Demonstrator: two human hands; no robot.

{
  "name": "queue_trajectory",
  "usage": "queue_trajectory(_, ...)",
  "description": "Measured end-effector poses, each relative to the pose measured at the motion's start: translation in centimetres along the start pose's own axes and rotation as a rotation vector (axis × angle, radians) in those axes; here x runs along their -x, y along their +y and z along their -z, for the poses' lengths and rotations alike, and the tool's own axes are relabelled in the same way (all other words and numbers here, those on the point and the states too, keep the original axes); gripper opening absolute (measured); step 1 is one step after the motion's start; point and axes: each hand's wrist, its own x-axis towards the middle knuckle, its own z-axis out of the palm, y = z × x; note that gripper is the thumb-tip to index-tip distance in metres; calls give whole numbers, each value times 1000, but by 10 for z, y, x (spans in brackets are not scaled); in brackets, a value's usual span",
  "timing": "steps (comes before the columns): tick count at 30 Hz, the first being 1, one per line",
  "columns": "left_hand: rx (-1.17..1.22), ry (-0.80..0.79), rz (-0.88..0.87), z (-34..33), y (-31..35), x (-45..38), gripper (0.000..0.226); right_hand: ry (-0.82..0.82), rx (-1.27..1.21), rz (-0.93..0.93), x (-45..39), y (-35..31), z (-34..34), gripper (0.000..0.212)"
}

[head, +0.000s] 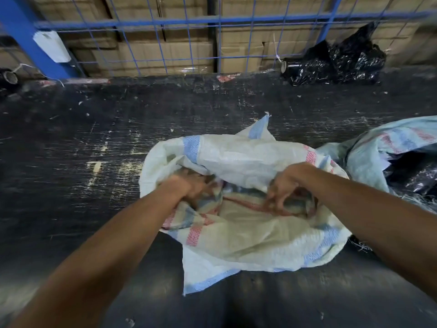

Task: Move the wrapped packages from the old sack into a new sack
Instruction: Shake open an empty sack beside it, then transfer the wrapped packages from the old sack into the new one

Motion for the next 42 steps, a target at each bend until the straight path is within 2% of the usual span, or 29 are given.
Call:
queue_trajectory(2,52,-61,-186,-1,19,3,84,105,-215,150,-22,0,12,93)
queue_trajectory(4,-11,-178,-273,-12,45,9,75,350,-332,140,-26,-10,31,104)
queue_trajectory(5,-121,-228,-283,-21,57,13,70,501,-343,124,-21,-16,42,99)
queue_trajectory(6,-133,-303,-235,-29,68,16,67,628,-351,103,-23,-20,48,88)
queue_trajectory(8,-109,-403,-167,-40,81,20,62,782,-290,62,-27,-24,60,72)
queue_trajectory(9,-59,-435,-190,-41,84,21,60,762,-249,64,-25,-27,62,68)
queue_trajectory(12,388,-503,-232,-16,71,20,59,653,-87,107,-33,-26,54,54)
queue_trajectory(13,465,-394,-256,-3,64,18,57,645,-36,98,-34,-27,47,43)
queue_trajectory(14,450,-199,-266,11,58,16,52,623,-4,85,-41,-25,38,30)
queue_trajectory(16,365,186,-216,26,46,3,51,461,116,71,-43,-27,12,11)
queue_trajectory(17,416,274,-187,29,42,2,57,333,193,31,-50,-25,-2,11)
queue_trajectory(18,556,285,-122,28,36,-2,64,217,238,-23,-52,-24,-16,17)
queue_trajectory(19,731,301,-55,29,35,-6,72,138,256,-98,-55,-20,-30,39)
queue_trajectory(20,938,371,39,28,30,-8,82,93,218,-172,-63,-17,-45,62)
queue_trajectory(21,1083,502,107,28,28,-15,88,55,207,-218,-61,-14,-58,75)
queue_trajectory(23,1336,619,232,31,25,-21,83,39,151,-211,-46,-14,-65,75)
queue_trajectory(24,1413,604,284,33,25,-23,82,49,94,-173,-46,-10,-65,73)
queue_trajectory(25,1435,596,293,36,29,-22,83,74,18,-151,-42,-6,-62,76)
queue_trajectory(27,1459,591,298,36,40,-19,77,36,18,-99,-41,2,-57,86)
queue_trajectory(29,1403,532,317,38,54,-15,79,43,30,8,-31,9,-51,68)
queue_trajectory(31,1299,424,315,33,71,-9,75,172,-16,132,-14,14,-50,45)
queue_trajectory(33,1032,418,305,25,77,-9,55,388,-160,273,-4,14,-46,28)
queue_trajectory(35,772,471,277,29,90,-9,24,654,-463,369,6,21,-43,19)
queue_trajectory(36,730,503,246,36,101,-8,20,766,-654,407,12,27,-43,17)
queue_trajectory(38,735,567,139,54,125,-7,21,982,-906,455,32,41,-40,11)
queue_trajectory(40,824,636,58,73,150,-10,22,1198,-968,425,46,69,-44,10)
queue_trajectory(42,964,697,-33,90,182,-15,23,1338,-992,339,53,110,-60,9)
